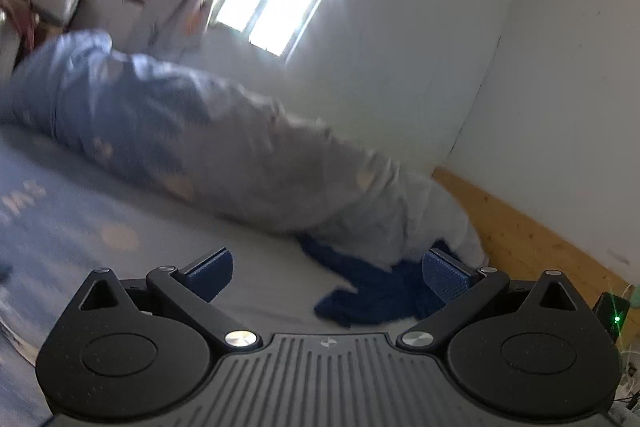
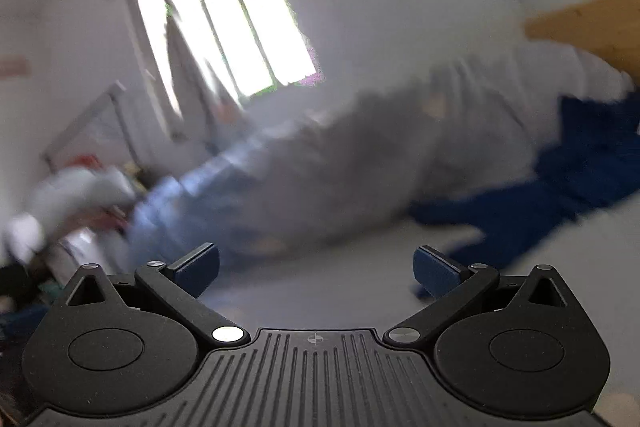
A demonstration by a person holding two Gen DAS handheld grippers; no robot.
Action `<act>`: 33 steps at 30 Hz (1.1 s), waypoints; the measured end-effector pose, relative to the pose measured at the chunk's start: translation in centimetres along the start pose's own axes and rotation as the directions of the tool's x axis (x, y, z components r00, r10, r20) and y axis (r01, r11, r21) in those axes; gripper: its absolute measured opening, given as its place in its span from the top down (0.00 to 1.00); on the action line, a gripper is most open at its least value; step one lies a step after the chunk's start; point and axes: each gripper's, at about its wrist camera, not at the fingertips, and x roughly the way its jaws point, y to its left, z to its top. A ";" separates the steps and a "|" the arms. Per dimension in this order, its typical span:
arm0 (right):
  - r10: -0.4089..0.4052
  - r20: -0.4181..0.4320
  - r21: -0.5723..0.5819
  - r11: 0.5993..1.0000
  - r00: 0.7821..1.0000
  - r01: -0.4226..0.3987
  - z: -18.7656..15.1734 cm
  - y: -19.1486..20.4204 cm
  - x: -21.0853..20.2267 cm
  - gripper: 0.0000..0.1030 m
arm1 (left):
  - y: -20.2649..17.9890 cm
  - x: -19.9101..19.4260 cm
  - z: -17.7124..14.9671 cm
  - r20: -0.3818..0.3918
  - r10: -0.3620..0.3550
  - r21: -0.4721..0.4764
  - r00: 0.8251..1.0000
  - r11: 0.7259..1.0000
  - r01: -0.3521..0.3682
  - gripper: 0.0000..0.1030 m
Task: Fold clothes
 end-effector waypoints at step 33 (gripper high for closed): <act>-0.353 -0.237 -0.293 0.914 0.905 0.280 -12.7 -6.3 24.2 0.00 | 5.9 23.5 -15.8 -0.230 0.385 0.260 0.894 0.910 -0.324 0.00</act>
